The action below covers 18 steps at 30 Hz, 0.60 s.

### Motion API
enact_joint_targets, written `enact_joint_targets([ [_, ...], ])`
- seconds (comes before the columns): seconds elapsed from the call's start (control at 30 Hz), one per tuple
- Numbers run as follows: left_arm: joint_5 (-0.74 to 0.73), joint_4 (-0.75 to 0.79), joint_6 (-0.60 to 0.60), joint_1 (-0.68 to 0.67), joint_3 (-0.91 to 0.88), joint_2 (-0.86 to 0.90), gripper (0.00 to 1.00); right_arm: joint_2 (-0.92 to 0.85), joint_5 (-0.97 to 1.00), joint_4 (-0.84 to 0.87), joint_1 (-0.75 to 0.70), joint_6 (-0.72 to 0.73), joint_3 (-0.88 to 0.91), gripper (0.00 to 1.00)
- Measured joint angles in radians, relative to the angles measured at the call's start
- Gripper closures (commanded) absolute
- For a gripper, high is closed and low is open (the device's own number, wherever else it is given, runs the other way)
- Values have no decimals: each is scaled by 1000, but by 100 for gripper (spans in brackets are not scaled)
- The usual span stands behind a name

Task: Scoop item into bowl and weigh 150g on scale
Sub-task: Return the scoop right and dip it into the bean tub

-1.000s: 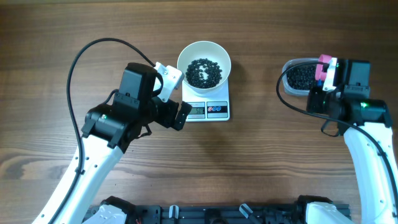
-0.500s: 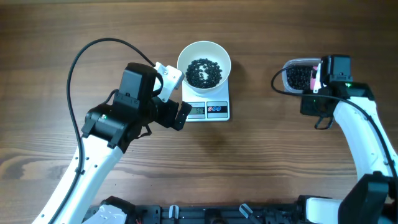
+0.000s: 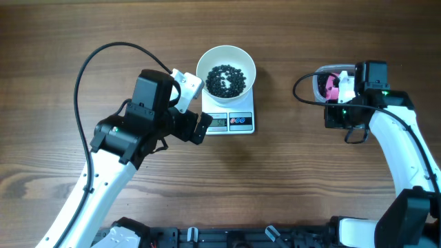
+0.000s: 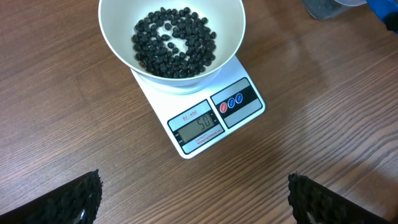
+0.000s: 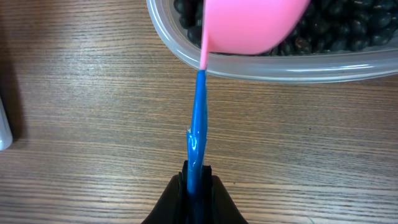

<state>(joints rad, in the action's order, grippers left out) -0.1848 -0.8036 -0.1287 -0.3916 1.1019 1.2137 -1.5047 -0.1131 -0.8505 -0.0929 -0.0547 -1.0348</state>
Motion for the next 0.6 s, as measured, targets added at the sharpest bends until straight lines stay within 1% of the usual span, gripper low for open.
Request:
enact_joint_targets([
  [0.37, 0, 0, 0, 0, 0, 0, 0, 6, -11, -11, -3, 5, -6, 96],
  [0.5, 0, 0, 0, 0, 0, 0, 0, 47, -10, -26, -3, 10, -6, 96],
  [0.6, 0, 0, 0, 0, 0, 0, 0, 82, 16, -29, -3, 45, -6, 95],
])
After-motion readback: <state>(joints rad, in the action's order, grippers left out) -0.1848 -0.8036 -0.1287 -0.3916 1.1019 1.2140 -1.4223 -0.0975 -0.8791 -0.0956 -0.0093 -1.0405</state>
